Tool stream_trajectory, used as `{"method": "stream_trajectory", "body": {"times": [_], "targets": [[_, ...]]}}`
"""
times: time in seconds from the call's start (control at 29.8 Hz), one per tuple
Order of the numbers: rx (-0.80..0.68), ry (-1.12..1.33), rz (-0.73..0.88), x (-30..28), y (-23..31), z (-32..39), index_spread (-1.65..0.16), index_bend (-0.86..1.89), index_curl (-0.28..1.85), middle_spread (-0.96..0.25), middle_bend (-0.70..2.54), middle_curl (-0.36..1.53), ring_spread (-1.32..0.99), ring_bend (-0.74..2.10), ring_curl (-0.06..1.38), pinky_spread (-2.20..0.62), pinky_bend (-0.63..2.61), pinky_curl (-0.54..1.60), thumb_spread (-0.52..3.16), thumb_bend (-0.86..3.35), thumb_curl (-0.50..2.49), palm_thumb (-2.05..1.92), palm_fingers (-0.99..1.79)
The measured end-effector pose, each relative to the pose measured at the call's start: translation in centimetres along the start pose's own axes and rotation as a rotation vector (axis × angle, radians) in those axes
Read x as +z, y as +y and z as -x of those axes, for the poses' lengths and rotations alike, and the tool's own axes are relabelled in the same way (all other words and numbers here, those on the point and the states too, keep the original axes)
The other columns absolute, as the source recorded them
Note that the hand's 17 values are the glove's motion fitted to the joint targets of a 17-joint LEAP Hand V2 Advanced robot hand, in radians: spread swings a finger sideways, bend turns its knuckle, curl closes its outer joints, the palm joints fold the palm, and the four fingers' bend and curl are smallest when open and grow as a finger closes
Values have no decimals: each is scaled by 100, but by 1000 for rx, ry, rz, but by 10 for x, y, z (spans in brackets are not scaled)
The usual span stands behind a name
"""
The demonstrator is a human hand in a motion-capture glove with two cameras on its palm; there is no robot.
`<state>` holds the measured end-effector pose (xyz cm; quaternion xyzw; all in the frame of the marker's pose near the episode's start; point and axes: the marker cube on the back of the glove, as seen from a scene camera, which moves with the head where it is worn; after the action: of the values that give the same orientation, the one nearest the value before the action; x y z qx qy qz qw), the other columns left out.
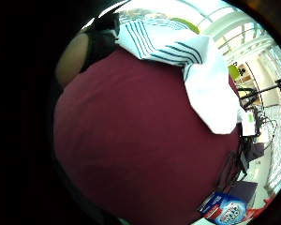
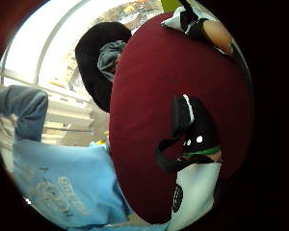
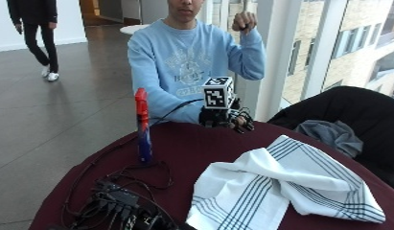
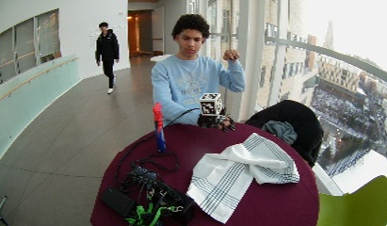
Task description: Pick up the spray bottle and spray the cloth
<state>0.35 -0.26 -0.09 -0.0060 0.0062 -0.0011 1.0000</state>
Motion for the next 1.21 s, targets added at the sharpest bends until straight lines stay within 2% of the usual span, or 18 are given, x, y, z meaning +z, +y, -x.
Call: {"method": "stream_trajectory", "body": {"times": [0.2, 0.4, 0.94, 1.21], "targets": [[0, 29, 30, -3, -9, -6, -28, 30, 20, -4, 42, 17, -2, 19, 11, 14, 26, 15, 72, 36, 15, 54, 64], [9, 26, 40, -7, -17, -8, -34, 22, 24, -5, 38, 22, -1, 20, 15, 17, 26, 19, 96, 32, 16, 51, 60], [29, 40, 71, -11, -13, -15, -39, 16, 28, -5, 33, 29, -1, 20, 20, 19, 22, 25, 119, 23, 20, 52, 61], [39, 55, 43, -34, 20, -8, -40, 13, 28, -6, 32, 32, -1, 20, 23, 19, 22, 28, 122, 19, 21, 54, 60]]}}
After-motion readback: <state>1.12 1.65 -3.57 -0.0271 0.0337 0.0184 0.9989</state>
